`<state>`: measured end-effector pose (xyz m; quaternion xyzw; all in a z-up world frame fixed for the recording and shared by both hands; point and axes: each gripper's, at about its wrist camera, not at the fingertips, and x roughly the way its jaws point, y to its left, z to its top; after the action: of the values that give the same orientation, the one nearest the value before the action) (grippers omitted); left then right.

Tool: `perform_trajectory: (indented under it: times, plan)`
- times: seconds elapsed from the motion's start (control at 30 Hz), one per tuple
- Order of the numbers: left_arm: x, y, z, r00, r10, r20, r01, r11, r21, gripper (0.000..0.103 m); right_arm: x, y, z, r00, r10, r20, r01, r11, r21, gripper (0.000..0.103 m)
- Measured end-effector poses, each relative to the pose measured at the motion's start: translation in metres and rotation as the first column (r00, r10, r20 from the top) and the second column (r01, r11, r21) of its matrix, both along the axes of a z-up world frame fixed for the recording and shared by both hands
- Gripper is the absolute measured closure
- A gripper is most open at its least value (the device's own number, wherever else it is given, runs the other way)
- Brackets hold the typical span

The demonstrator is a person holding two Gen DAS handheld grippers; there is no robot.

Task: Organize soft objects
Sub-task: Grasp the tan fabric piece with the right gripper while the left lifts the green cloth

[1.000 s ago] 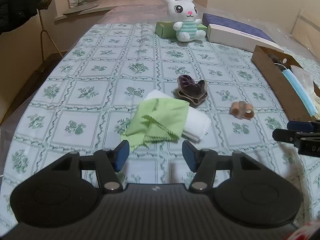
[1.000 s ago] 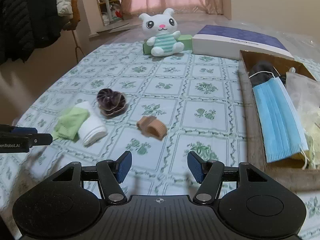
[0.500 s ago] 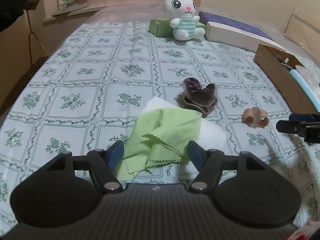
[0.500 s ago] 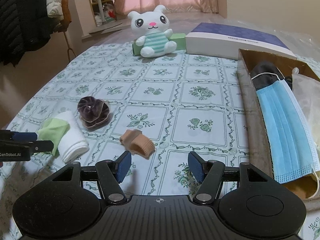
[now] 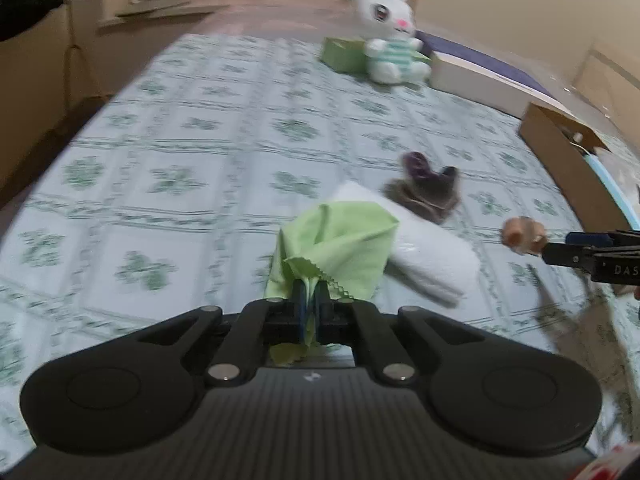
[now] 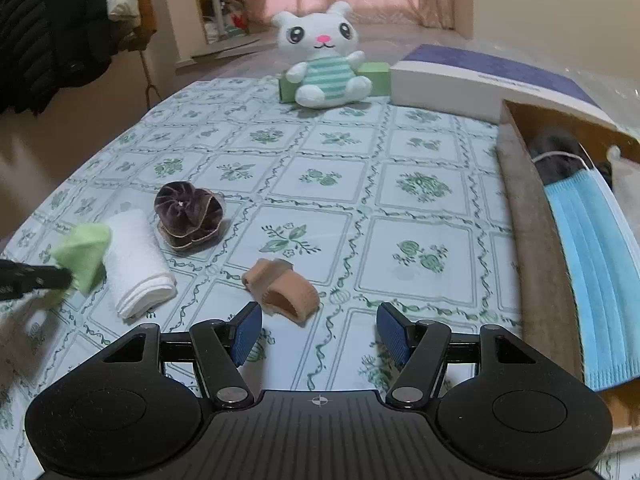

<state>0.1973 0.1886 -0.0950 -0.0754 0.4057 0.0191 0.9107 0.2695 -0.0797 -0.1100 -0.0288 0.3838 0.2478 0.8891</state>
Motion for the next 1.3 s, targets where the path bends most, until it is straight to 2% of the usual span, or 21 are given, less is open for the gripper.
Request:
perform_trajectory:
  times: [0.27,0.37,0.43,0.47,0.53,0.67,0.73,0.83,0.9,0.97,1.03,1.1,1.13,1.17,1.23,1.3]
  plan:
    - [-0.029,0.038,0.012,0.986,0.164,0.000,-0.164,0.985,0.047,0.099,-0.001,0.011,-0.007,0.992,0.096,0.075,-0.093,0.994,-0.053,0.040]
    - [-0.031,0.046,0.010,0.981,0.193,-0.021,-0.192,0.980,0.044,0.096,-0.002,0.014,-0.010,0.983,0.152,0.103,-0.145,0.987,-0.072,0.055]
    - [-0.032,0.049,0.006,0.978,0.206,-0.033,-0.205,0.978,0.027,0.093,-0.003,0.017,-0.013,0.975,0.191,0.115,-0.181,0.979,-0.097,0.070]
    - [-0.032,0.049,0.004,0.977,0.209,-0.040,-0.208,0.978,0.018,0.090,-0.004,0.018,-0.013,0.969,0.213,0.124,-0.201,0.974,-0.104,0.071]
    - [-0.030,0.046,0.001,0.977,0.211,-0.044,-0.210,0.978,0.015,0.083,-0.007,0.019,-0.014,0.960,0.246,0.134,-0.231,0.965,-0.121,0.089]
    - [-0.028,0.039,0.000,0.979,0.199,-0.037,-0.198,0.980,0.017,0.073,-0.013,0.018,-0.012,0.956,0.265,0.125,-0.254,0.962,-0.096,0.092]
    - [-0.026,0.038,0.000,0.979,0.200,-0.038,-0.199,0.980,0.012,0.068,-0.016,0.019,-0.011,0.958,0.263,0.118,-0.255,0.964,-0.078,0.097]
    - [-0.024,0.040,0.000,0.977,0.211,-0.037,-0.212,0.977,-0.016,0.059,-0.021,0.021,-0.010,0.961,0.256,0.107,-0.251,0.966,-0.058,0.099]
    - [-0.023,0.043,0.000,0.974,0.225,-0.040,-0.226,0.973,-0.038,0.059,-0.024,0.022,-0.010,0.964,0.244,0.103,-0.240,0.969,-0.050,0.099]
    - [-0.022,0.046,-0.001,0.970,0.241,-0.040,-0.243,0.969,-0.051,0.061,-0.025,0.022,-0.010,0.971,0.218,0.095,-0.215,0.976,-0.040,0.099]
    - [-0.020,0.048,0.000,0.967,0.252,-0.038,-0.254,0.966,-0.053,0.067,-0.023,0.021,-0.008,0.980,0.183,0.082,-0.182,0.983,-0.020,0.100]
    - [-0.018,0.049,-0.001,0.966,0.256,-0.035,-0.258,0.965,-0.054,0.082,-0.022,0.019,-0.006,0.986,0.152,0.072,-0.151,0.988,-0.008,0.100]
    - [-0.018,0.049,-0.001,0.965,0.259,-0.034,-0.261,0.964,-0.044,0.095,-0.021,0.018,-0.005,0.988,0.141,0.067,-0.141,0.990,-0.003,0.100]
    - [-0.017,0.049,-0.002,0.965,0.261,-0.033,-0.262,0.965,-0.032,0.100,-0.020,0.016,-0.003,0.990,0.128,0.060,-0.128,0.992,0.004,0.100]
    - [-0.017,0.049,-0.003,0.965,0.262,-0.033,-0.262,0.965,-0.014,0.101,-0.019,0.011,0.000,0.993,0.104,0.051,-0.105,0.994,0.018,0.100]
    - [-0.020,0.052,-0.002,0.963,0.266,-0.033,-0.267,0.963,-0.032,0.101,-0.020,0.006,0.005,0.995,0.083,0.046,-0.085,0.996,0.032,0.100]
